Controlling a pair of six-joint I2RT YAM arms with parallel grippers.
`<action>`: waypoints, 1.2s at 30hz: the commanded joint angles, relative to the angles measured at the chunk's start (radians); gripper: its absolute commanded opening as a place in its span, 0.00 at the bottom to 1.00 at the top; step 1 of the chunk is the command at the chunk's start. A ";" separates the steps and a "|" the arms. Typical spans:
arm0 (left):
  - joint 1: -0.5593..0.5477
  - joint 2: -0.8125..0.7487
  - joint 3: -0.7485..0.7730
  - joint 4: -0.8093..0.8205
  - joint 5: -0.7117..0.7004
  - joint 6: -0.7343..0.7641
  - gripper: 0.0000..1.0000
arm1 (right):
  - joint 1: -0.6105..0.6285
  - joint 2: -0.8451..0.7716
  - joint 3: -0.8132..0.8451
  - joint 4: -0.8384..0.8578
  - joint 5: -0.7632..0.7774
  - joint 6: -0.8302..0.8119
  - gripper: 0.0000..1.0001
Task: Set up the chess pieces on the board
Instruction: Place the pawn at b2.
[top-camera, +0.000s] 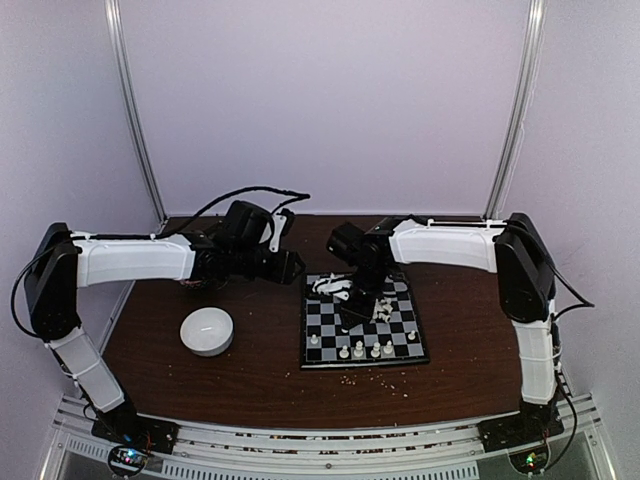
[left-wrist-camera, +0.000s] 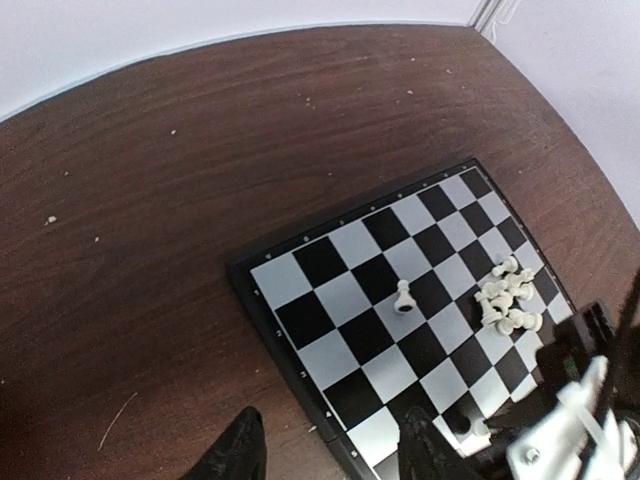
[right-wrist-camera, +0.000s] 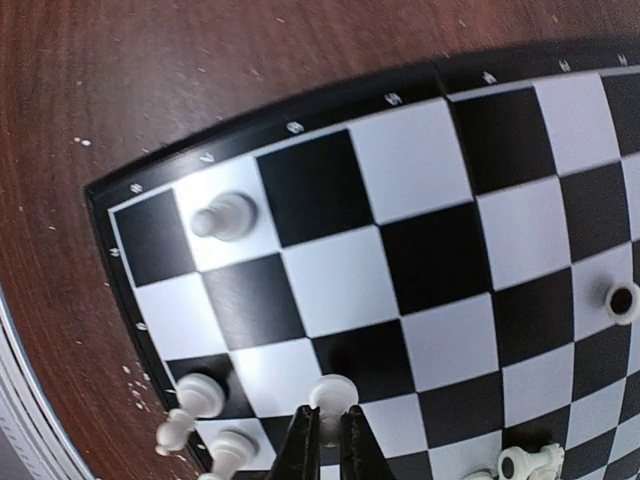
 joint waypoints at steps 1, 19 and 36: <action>0.025 -0.047 -0.043 0.035 -0.051 -0.069 0.46 | 0.051 -0.042 0.053 -0.027 -0.011 0.001 0.04; 0.064 -0.128 -0.148 0.047 -0.138 -0.166 0.46 | 0.113 0.028 0.098 -0.039 0.042 0.000 0.05; 0.064 -0.122 -0.139 0.029 -0.143 -0.151 0.46 | 0.117 0.074 0.100 -0.030 0.038 -0.002 0.07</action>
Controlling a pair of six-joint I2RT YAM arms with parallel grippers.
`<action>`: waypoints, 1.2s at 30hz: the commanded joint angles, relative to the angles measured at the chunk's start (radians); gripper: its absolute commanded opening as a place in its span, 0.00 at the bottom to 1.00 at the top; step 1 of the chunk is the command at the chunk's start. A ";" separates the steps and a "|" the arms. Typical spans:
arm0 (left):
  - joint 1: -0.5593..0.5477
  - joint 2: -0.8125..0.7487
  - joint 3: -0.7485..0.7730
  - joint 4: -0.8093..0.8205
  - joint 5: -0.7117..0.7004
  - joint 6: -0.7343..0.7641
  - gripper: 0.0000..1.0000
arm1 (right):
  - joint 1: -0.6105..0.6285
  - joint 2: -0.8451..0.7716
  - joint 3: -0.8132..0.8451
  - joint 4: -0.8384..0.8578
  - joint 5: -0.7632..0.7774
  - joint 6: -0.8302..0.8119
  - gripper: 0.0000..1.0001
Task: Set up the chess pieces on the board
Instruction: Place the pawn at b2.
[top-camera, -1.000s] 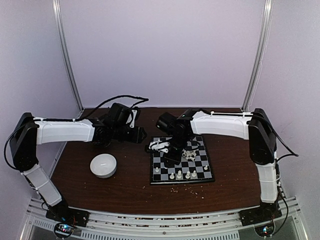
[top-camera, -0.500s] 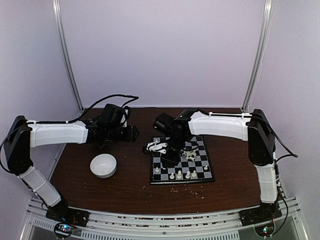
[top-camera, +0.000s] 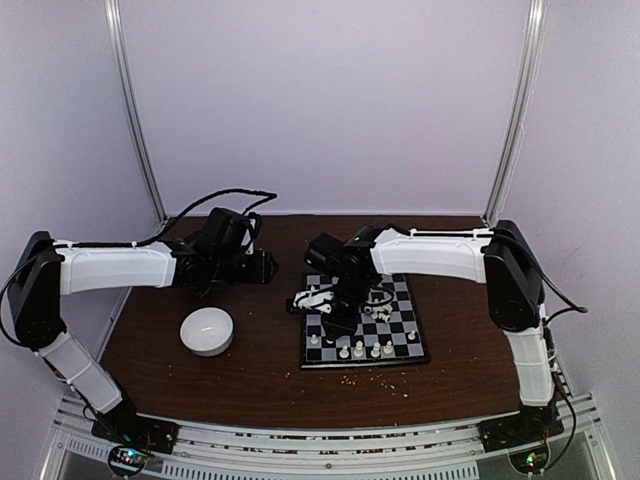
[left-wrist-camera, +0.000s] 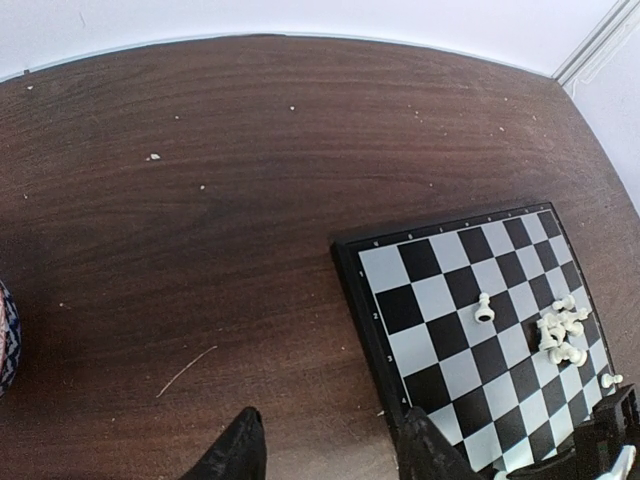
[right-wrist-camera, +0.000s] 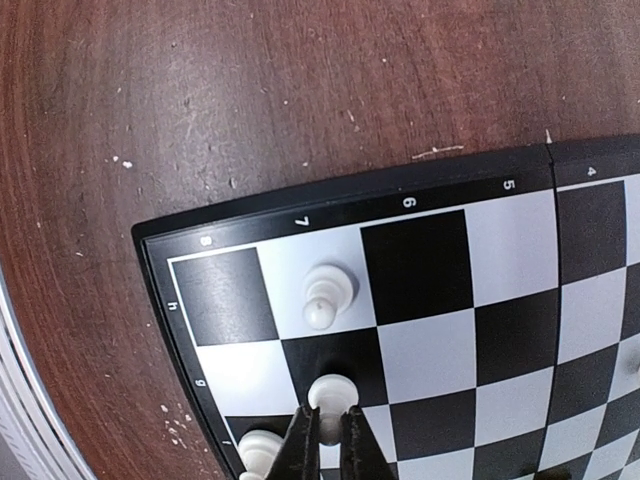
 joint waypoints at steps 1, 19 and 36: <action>0.004 -0.017 -0.001 0.027 -0.014 0.004 0.46 | 0.008 0.021 0.021 -0.003 0.013 -0.002 0.07; 0.004 -0.001 0.003 0.028 -0.007 0.009 0.46 | 0.017 0.031 0.033 -0.001 0.021 0.006 0.13; 0.004 0.005 0.033 0.004 0.001 0.028 0.46 | -0.025 -0.296 -0.079 0.020 0.068 -0.009 0.35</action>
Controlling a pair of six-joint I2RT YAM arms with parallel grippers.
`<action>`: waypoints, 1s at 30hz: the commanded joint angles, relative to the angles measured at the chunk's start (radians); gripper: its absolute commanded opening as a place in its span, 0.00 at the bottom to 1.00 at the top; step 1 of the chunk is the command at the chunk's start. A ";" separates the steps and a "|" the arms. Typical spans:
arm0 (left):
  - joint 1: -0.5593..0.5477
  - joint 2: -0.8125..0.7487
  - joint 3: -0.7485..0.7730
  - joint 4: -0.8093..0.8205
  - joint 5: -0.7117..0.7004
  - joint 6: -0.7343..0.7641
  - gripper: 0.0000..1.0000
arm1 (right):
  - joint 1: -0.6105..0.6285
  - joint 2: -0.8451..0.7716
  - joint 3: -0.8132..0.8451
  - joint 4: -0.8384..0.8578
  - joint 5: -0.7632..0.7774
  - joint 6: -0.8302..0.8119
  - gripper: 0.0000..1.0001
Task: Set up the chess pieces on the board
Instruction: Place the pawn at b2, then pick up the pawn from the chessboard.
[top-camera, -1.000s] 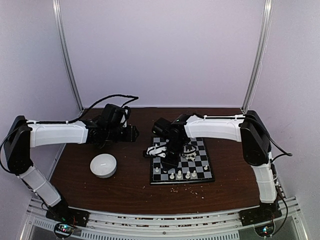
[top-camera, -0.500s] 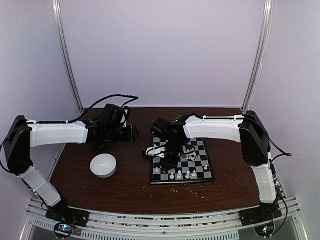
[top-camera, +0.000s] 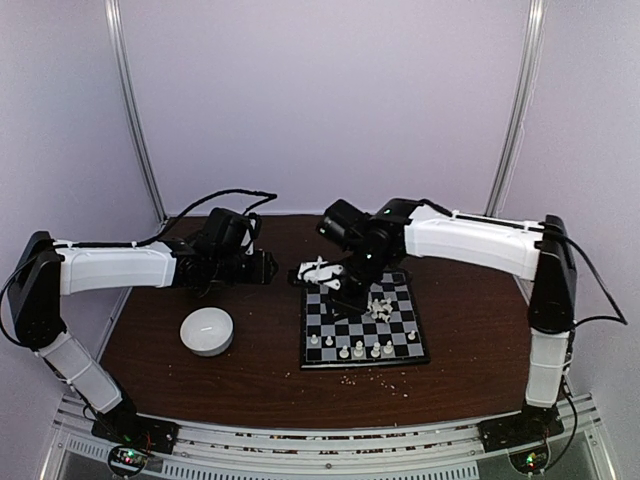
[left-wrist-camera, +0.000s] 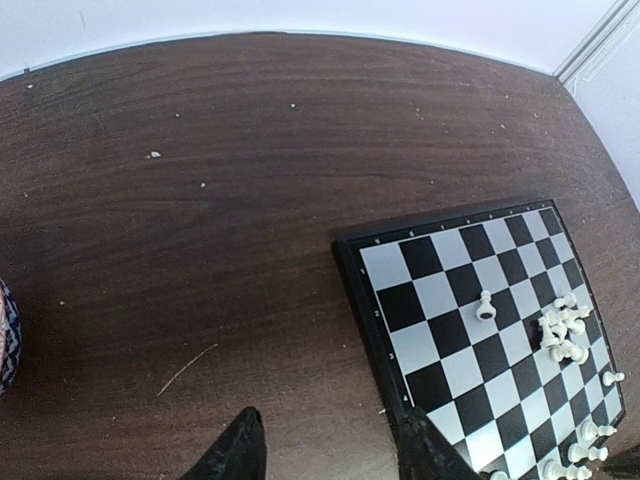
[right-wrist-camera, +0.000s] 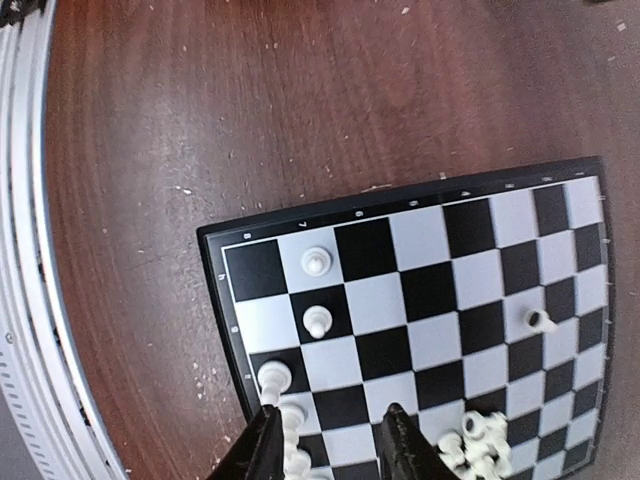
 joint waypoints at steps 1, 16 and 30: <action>0.004 0.008 0.039 0.007 0.001 0.026 0.46 | -0.050 -0.143 -0.100 0.048 0.035 -0.011 0.35; 0.004 0.039 0.079 -0.009 0.033 0.039 0.46 | -0.268 -0.038 -0.197 0.080 0.007 -0.014 0.29; 0.004 0.037 0.067 0.001 0.037 0.033 0.46 | -0.266 0.039 -0.180 0.066 -0.014 -0.007 0.30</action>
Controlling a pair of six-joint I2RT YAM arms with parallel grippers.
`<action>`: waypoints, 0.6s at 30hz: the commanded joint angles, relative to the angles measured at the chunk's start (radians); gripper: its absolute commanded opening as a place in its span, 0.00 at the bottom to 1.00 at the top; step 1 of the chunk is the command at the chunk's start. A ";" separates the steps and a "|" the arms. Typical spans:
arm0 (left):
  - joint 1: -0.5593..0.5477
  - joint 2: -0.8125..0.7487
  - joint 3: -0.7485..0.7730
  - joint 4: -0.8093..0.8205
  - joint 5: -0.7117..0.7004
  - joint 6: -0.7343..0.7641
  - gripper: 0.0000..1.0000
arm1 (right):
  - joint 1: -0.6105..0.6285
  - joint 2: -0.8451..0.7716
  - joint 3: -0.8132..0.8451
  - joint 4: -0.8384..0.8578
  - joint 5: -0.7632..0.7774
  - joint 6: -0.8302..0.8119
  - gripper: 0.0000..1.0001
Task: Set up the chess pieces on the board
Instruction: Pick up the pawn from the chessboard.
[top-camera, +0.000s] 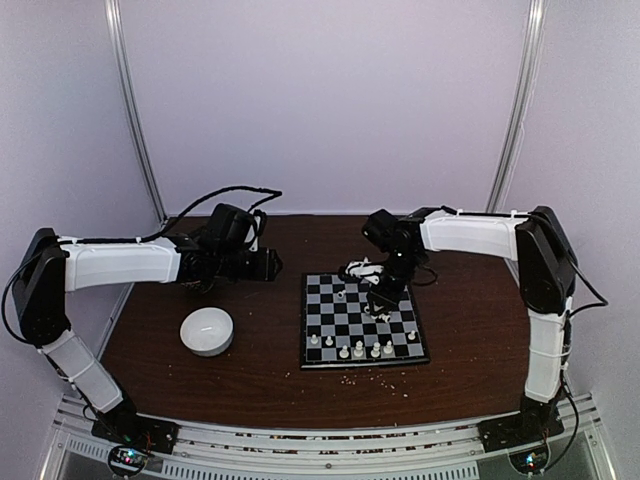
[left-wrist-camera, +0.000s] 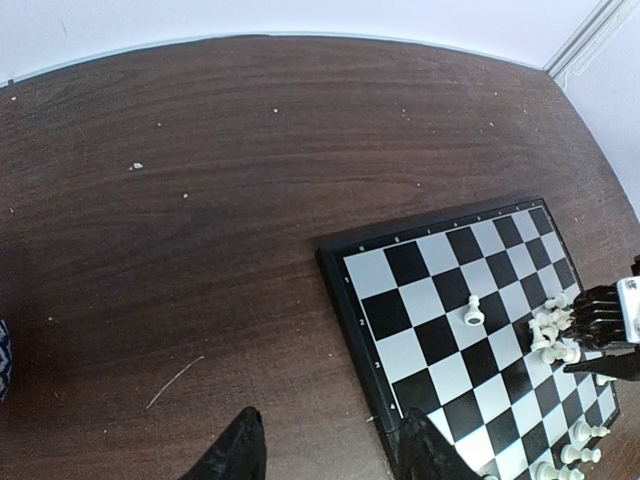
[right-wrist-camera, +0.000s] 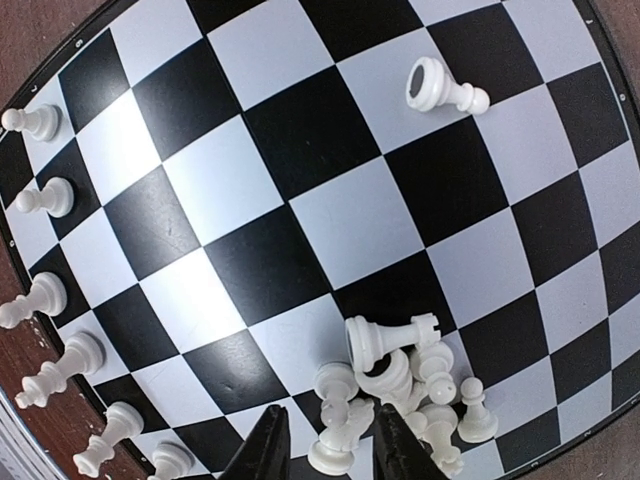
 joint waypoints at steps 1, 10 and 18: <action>0.004 0.003 0.019 0.017 0.011 0.008 0.46 | 0.003 0.031 0.023 -0.016 -0.007 -0.002 0.30; 0.004 0.006 0.015 0.024 0.012 0.008 0.46 | 0.004 0.046 0.022 -0.029 -0.013 -0.002 0.21; 0.004 0.012 0.017 0.025 0.016 0.009 0.46 | 0.012 0.027 0.023 -0.031 -0.024 0.003 0.10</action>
